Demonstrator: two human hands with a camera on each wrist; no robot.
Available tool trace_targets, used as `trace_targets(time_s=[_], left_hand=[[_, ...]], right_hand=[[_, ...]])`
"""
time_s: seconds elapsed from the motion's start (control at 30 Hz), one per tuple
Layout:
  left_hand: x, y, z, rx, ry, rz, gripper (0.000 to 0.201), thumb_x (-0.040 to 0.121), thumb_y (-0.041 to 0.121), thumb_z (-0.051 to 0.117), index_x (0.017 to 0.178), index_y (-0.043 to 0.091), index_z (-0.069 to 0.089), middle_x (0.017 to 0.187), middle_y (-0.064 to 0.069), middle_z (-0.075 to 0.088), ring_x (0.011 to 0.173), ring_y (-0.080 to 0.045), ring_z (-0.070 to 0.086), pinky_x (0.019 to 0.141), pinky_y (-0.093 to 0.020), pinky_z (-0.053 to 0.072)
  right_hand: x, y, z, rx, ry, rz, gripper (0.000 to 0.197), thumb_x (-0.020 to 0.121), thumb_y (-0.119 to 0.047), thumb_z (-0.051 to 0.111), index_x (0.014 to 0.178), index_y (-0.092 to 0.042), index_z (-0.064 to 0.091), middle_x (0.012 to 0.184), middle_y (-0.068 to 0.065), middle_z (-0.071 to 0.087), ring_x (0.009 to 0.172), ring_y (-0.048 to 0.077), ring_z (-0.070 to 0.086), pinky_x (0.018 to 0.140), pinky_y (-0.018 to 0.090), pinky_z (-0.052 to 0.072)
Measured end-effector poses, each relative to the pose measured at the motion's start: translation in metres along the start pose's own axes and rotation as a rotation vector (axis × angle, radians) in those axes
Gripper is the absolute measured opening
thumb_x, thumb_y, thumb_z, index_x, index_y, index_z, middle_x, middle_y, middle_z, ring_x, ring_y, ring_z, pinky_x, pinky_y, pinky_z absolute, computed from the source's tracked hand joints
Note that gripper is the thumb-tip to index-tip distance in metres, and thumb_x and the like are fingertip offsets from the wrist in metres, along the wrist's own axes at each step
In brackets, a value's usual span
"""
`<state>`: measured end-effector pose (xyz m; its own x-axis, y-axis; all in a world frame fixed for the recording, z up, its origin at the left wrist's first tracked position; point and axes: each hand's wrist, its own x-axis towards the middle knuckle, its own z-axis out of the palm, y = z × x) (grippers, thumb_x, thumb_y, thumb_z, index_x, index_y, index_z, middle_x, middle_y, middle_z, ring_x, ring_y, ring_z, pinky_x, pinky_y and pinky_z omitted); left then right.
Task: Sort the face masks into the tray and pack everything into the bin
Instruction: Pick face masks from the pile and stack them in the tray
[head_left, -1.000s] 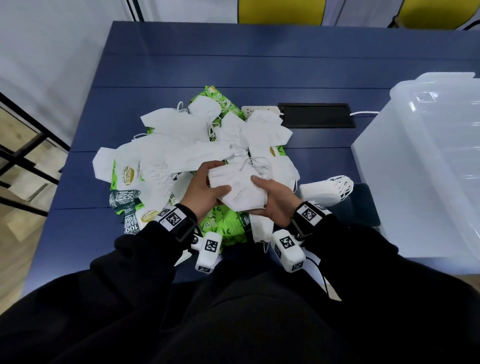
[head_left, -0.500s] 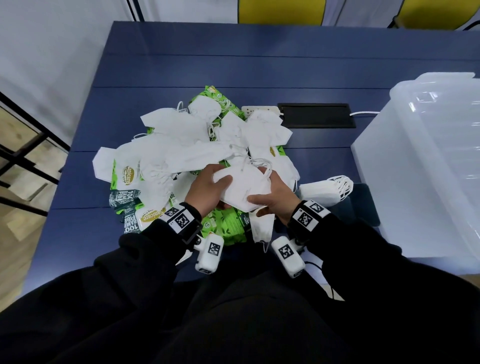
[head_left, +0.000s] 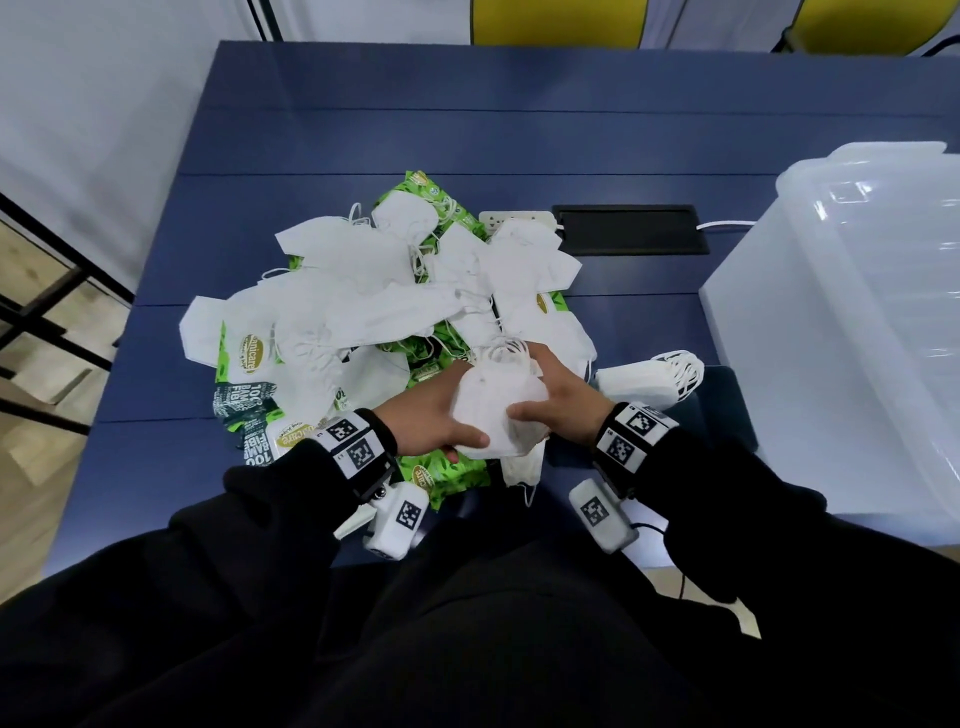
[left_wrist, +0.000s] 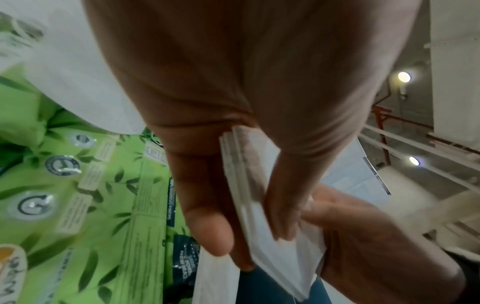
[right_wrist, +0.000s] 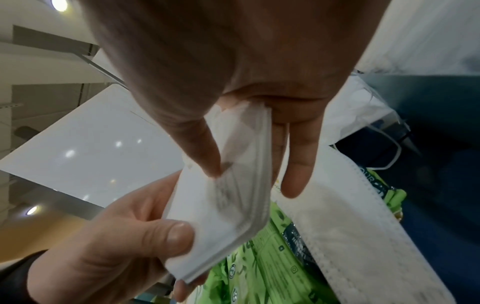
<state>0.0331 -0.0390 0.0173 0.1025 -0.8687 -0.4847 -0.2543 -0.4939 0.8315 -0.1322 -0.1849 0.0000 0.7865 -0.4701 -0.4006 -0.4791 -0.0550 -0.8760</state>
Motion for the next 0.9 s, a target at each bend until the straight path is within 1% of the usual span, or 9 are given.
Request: trace_targets(time_s=[0.07, 0.17, 0.3, 0.37, 0.47, 0.53, 0.67, 0.8, 0.9], left_hand=[[0.002, 0.003, 0.005, 0.031, 0.0, 0.013, 0.078, 0.084, 0.016, 0.082, 0.146, 0.025, 0.034, 0.126, 0.002, 0.055, 0.093, -0.025, 0.071, 0.065, -0.046, 0.064], [0.009, 0.008, 0.007, 0.101, 0.02, 0.055, 0.077, 0.085, 0.02, 0.081, 0.145, 0.024, 0.034, 0.125, 0.002, 0.057, 0.097, -0.024, 0.069, 0.068, -0.045, 0.064], [0.023, 0.023, 0.01, 0.239, -0.007, 0.096, 0.07, 0.089, 0.03, 0.078, 0.143, 0.02, 0.035, 0.131, -0.001, 0.059, 0.115, -0.021, 0.061, 0.094, -0.038, 0.054], [0.032, 0.039, 0.016, 0.256, 0.008, 0.126, 0.059, 0.093, 0.027, 0.073, 0.141, 0.02, 0.038, 0.13, -0.002, 0.062, 0.11, -0.024, 0.065, 0.09, -0.034, 0.054], [0.051, 0.066, 0.028, 0.347, 0.087, 0.161, 0.044, 0.095, 0.024, 0.069, 0.129, 0.02, 0.042, 0.106, -0.007, 0.07, 0.082, -0.026, 0.073, 0.067, -0.029, 0.056], [0.067, 0.085, 0.038, 0.431, 0.14, 0.202, 0.044, 0.096, 0.025, 0.066, 0.13, 0.017, 0.039, 0.102, -0.011, 0.069, 0.083, -0.03, 0.068, 0.068, -0.032, 0.049], [0.091, 0.118, 0.059, 0.486, 0.151, 0.278, 0.036, 0.098, 0.016, 0.059, 0.128, 0.01, 0.039, 0.101, -0.016, 0.064, 0.09, -0.032, 0.058, 0.075, -0.038, 0.043], [0.111, 0.135, 0.079, 0.595, 0.171, 0.375, 0.028, 0.091, 0.008, 0.056, 0.119, 0.008, 0.052, 0.105, -0.011, 0.061, 0.097, -0.031, 0.057, 0.076, -0.032, 0.036], [0.117, 0.136, 0.092, 0.679, 0.234, 0.37, 0.026, 0.09, 0.016, 0.061, 0.116, 0.013, 0.063, 0.107, -0.007, 0.064, 0.101, -0.026, 0.058, 0.077, -0.026, 0.033]], right_hand=[[-0.002, 0.002, -0.001, 0.016, 0.016, -0.031, 0.091, 0.068, -0.034, 0.077, 0.148, -0.019, 0.037, 0.137, 0.005, 0.058, 0.13, 0.025, 0.055, 0.112, 0.053, 0.042], [-0.009, 0.006, -0.007, 0.067, 0.058, -0.085, 0.081, 0.074, -0.019, 0.075, 0.147, -0.017, 0.038, 0.137, 0.006, 0.059, 0.13, 0.024, 0.056, 0.113, 0.053, 0.041], [-0.024, 0.011, -0.024, 0.207, 0.139, -0.127, 0.077, 0.077, -0.006, 0.071, 0.146, -0.018, 0.039, 0.137, 0.009, 0.06, 0.124, 0.026, 0.062, 0.106, 0.049, 0.049], [-0.032, 0.013, -0.038, 0.298, 0.202, -0.145, 0.075, 0.078, -0.001, 0.07, 0.144, -0.015, 0.04, 0.134, 0.012, 0.061, 0.119, 0.023, 0.064, 0.1, 0.044, 0.053], [-0.042, 0.016, -0.073, 0.306, 0.268, -0.108, 0.07, 0.086, 0.013, 0.067, 0.143, -0.015, 0.038, 0.106, 0.012, 0.07, 0.086, 0.011, 0.071, 0.072, 0.028, 0.057], [-0.046, 0.022, -0.1, 0.254, 0.376, -0.081, 0.066, 0.086, 0.013, 0.068, 0.14, -0.016, 0.043, 0.089, 0.006, 0.073, 0.074, 0.012, 0.068, 0.067, 0.027, 0.055], [-0.056, 0.035, -0.145, 0.194, 0.597, -0.038, 0.058, 0.08, 0.009, 0.076, 0.131, -0.01, 0.056, 0.079, 0.006, 0.069, 0.067, 0.01, 0.062, 0.069, 0.024, 0.051], [-0.067, 0.055, -0.178, 0.109, 0.666, 0.028, 0.036, 0.075, 0.0, 0.083, 0.094, -0.025, 0.067, 0.078, 0.0, 0.074, 0.074, 0.016, 0.068, 0.081, 0.034, 0.057], [-0.071, 0.076, -0.189, -0.001, 0.69, 0.1, 0.029, 0.071, -0.01, 0.087, 0.084, -0.029, 0.069, 0.082, -0.003, 0.076, 0.079, 0.015, 0.071, 0.091, 0.039, 0.058]])
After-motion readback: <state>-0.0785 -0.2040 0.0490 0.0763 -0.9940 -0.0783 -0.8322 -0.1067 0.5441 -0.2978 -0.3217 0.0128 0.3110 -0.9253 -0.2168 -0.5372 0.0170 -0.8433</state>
